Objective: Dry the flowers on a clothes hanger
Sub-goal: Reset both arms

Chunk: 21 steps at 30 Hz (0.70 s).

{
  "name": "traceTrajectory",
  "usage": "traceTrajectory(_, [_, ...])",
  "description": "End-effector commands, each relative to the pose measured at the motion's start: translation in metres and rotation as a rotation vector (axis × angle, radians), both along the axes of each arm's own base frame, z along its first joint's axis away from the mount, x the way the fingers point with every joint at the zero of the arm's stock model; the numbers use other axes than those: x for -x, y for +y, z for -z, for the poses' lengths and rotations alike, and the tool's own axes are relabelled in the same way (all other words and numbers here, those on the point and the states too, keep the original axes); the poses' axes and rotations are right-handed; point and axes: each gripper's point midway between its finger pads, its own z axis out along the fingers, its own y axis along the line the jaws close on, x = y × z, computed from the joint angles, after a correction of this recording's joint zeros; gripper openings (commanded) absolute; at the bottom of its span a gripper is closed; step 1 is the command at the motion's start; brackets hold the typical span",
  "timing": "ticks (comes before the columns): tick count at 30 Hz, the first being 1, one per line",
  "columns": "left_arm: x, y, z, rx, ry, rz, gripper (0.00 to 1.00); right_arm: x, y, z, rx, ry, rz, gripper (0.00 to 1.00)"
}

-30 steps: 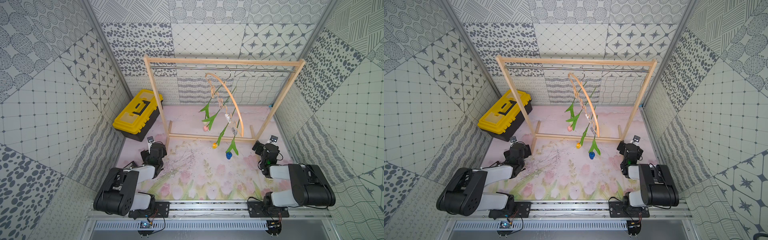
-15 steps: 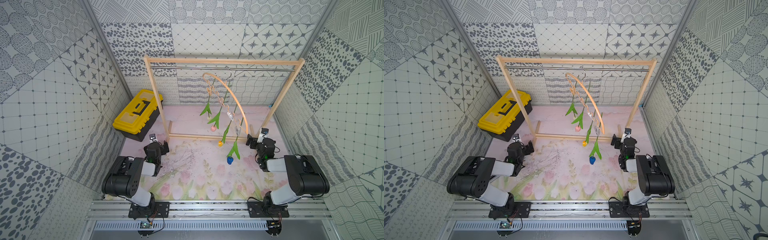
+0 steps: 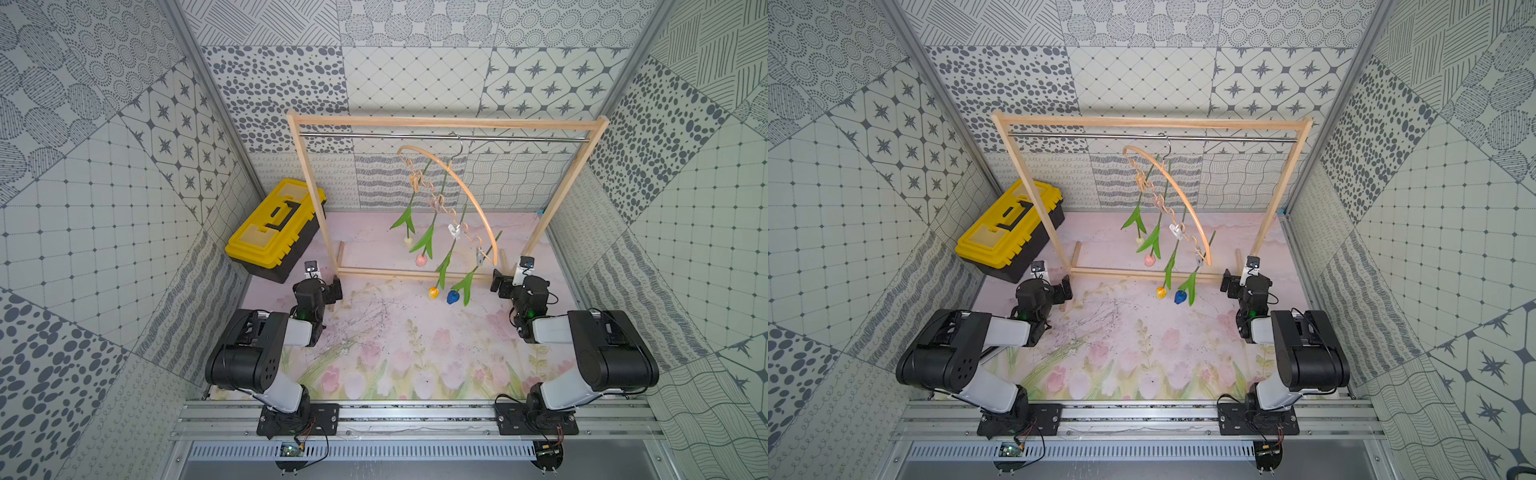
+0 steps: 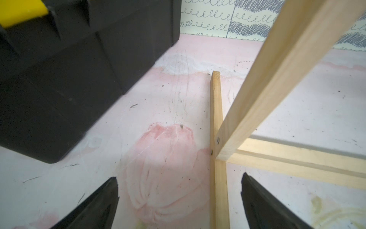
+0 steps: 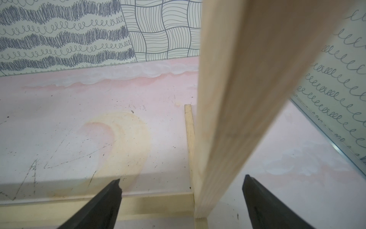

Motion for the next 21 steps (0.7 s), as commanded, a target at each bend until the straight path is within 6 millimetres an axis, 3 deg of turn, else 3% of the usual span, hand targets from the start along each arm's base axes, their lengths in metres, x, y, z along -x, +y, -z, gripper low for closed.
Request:
traceTrajectory(1, [-0.006, -0.008, -0.007, -0.022, -0.026, 0.051, 0.99, -0.007, 0.004, -0.013, 0.01, -0.036, -0.02, 1.0])
traceTrajectory(15, [-0.006, -0.008, -0.008, -0.02, -0.026, 0.047, 0.99, -0.007, 0.004, -0.013, 0.011, -0.036, -0.018, 1.0])
traceTrajectory(18, [-0.006, -0.011, -0.008, -0.032, -0.025, 0.058, 0.99, -0.011, 0.019, -0.012, 0.032, -0.014, -0.092, 1.0])
traceTrajectory(21, [-0.006, -0.013, -0.007, -0.033, -0.024, 0.067, 0.99, -0.01, 0.019, -0.011, 0.028, -0.018, -0.097, 1.0])
